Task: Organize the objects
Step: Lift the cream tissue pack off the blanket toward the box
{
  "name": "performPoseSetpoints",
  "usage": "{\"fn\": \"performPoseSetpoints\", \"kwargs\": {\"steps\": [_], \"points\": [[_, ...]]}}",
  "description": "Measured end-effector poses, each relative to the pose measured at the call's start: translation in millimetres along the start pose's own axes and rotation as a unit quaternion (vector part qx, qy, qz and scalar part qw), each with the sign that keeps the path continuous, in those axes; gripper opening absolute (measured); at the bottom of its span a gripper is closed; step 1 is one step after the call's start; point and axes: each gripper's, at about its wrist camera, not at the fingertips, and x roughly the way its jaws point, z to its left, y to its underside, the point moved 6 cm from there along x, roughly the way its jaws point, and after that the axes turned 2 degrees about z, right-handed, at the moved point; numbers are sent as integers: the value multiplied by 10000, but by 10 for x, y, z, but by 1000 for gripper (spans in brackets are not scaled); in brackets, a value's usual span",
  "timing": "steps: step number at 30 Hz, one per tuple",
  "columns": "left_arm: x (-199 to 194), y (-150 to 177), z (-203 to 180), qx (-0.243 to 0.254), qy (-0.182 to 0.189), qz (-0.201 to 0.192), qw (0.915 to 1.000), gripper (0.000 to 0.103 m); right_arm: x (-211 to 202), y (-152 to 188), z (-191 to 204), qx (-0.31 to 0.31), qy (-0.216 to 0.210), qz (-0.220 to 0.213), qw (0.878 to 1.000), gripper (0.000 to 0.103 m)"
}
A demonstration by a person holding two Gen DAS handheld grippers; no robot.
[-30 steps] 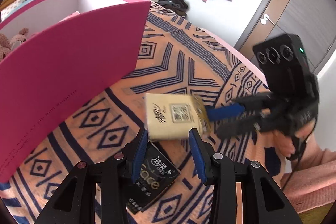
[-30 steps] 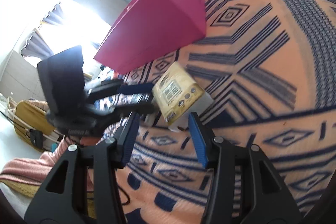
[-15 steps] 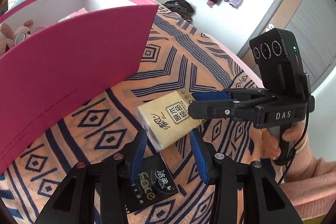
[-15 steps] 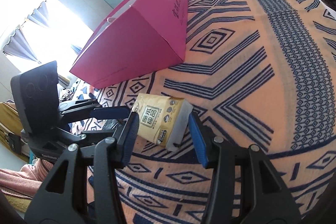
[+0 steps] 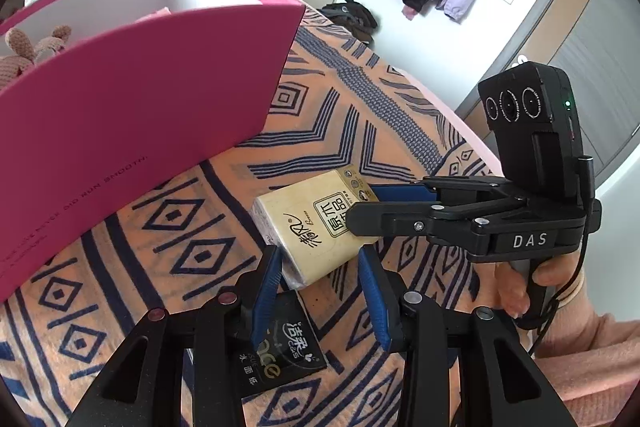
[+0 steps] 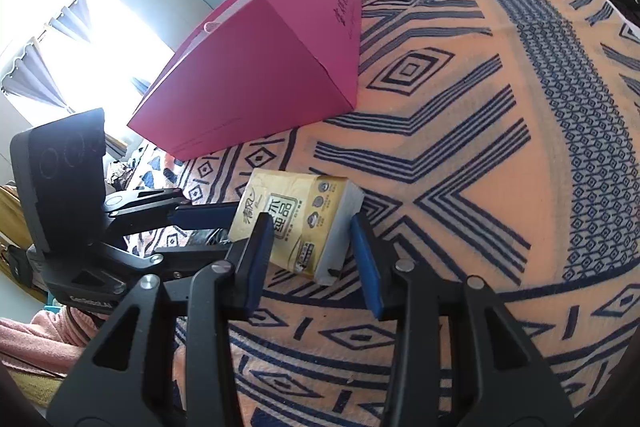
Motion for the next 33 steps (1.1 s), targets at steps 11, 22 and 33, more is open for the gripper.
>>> {"fn": "performPoseSetpoints", "kwargs": {"steps": [11,22,33], "points": [[-255,-54,-84,107,-198,-356,9991,39,-172,-74,256,-383,35,-247,9990,43],[-495,-108,-76,78,-283,-664,9974,39,-291,-217,513,-763,23,-433,9961,43],[-710,-240,-27,22,-409,-955,9946,39,-359,-433,753,-1164,10,-608,9913,43]]}}
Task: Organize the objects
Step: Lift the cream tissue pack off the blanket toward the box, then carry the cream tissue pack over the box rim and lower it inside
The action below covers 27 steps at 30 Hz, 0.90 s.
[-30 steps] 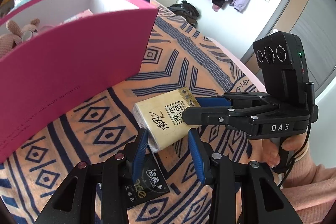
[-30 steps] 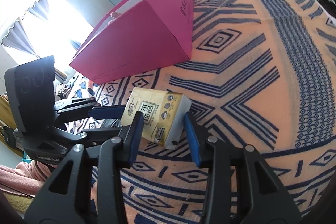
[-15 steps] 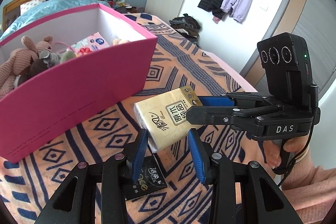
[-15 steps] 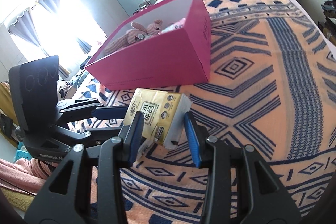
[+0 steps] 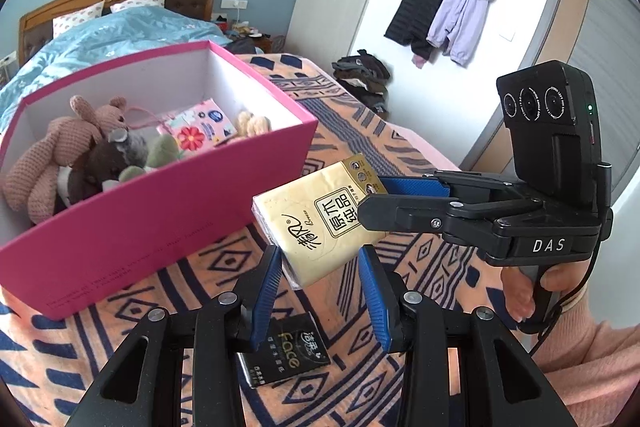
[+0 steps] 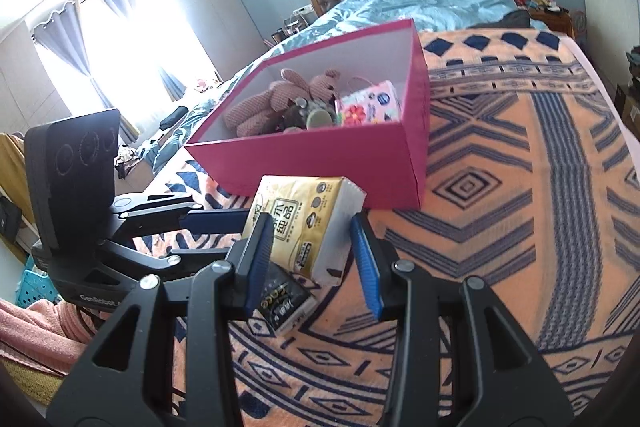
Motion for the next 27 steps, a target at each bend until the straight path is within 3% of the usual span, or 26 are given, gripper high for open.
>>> {"fn": "performPoseSetpoints", "kwargs": {"steps": [27], "points": [[-98,-456,273,-34,-264,-232,9994,39,51,-637,72,-392,-117,-312,9987,44]]}}
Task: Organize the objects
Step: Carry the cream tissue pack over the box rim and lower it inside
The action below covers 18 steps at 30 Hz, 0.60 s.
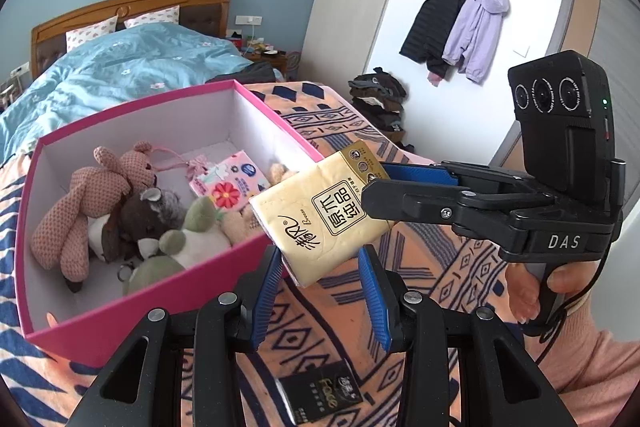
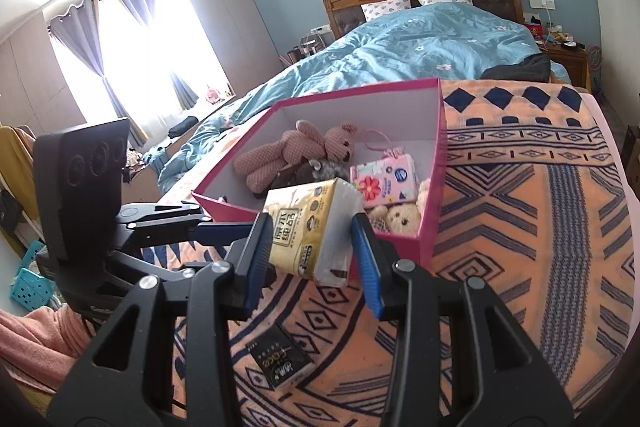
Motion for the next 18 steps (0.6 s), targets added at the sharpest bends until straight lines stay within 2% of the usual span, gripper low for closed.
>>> {"fn": "performPoseSetpoints", "kwargs": {"steps": [8,18], "points": [[46,-168,102,-46,-98,-3,9999,39,78,-195,-5,-154,102,-78,9998,44],[197,-345,293,-167,-350,42,9992,39,281,-359,-159,-23,128,-9,9999,44]]}}
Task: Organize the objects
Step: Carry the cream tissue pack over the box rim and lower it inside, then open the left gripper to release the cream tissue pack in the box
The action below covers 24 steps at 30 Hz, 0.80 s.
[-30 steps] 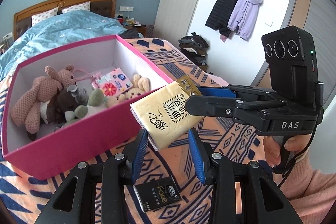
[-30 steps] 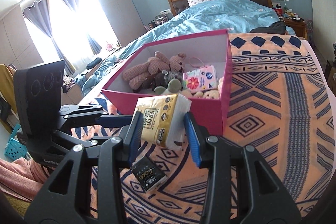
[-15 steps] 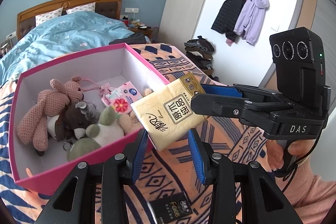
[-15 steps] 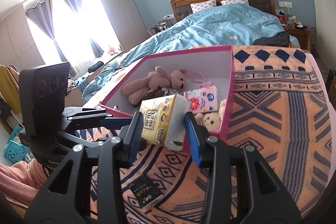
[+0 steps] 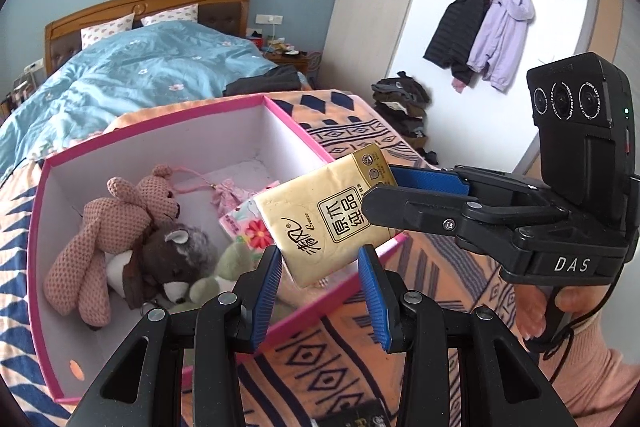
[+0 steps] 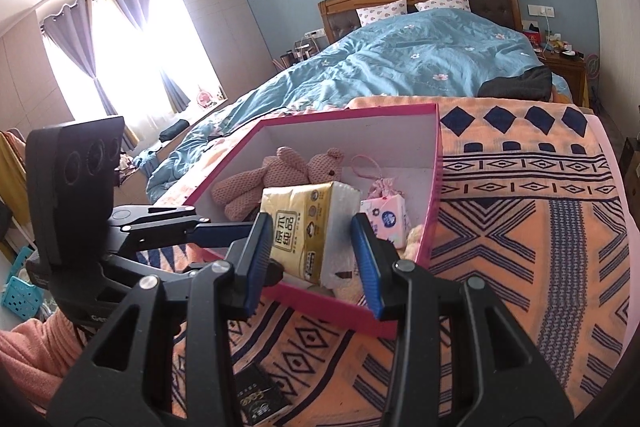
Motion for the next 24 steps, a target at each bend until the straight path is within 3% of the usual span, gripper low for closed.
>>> {"fn": "performPoseSetpoints", "kwargs": {"steps": [14,24], "points": [[340,-37,193,-142,-312,401,9986,39,439,20,-296,262,175,479,9984,44],[279,-19,300,-281,-482,202,9982,40,488,31,-296,108,542,455,9974,44]]}}
